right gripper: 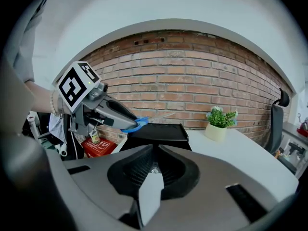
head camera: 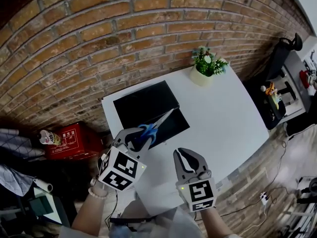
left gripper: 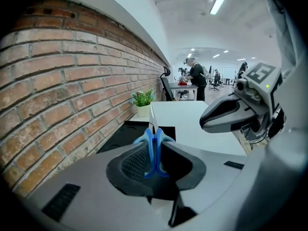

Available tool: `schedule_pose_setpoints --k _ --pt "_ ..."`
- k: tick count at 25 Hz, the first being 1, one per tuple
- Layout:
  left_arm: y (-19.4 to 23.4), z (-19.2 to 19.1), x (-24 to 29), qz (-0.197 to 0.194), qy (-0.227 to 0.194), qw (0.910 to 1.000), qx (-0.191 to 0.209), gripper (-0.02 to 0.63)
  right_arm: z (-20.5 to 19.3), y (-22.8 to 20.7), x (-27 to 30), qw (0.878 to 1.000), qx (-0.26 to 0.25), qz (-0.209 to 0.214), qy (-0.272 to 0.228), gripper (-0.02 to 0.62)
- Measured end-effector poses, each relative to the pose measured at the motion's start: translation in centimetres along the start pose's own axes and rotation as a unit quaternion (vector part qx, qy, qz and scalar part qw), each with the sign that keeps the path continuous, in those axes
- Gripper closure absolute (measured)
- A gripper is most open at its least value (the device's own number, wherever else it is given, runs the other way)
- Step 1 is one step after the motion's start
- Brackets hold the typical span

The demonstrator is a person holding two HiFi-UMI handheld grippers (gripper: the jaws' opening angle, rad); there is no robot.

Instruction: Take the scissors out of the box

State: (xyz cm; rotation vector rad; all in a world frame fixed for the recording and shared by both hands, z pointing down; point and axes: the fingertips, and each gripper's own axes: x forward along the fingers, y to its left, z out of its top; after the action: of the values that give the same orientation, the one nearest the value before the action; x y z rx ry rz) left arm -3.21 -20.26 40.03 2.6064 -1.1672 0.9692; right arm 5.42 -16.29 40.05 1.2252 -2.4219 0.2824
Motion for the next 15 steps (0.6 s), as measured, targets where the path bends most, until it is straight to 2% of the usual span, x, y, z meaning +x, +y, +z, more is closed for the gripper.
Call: schedule_pose_setpoints --k 9,15 --pt "-0.6 2.8 -6.2 0.041 -0.073 0.9964 -0.013 0.515 3.3 0.9 -3.4 0.999 -0.016 -0.023 -0.040 0.537" --pt "-1.2 4.1 -10.0 0.062 -0.106 0.9921 -0.025 0.515 5.9 2.0 -6.1 0.996 -0.029 -0.027 -0.075 0.537"
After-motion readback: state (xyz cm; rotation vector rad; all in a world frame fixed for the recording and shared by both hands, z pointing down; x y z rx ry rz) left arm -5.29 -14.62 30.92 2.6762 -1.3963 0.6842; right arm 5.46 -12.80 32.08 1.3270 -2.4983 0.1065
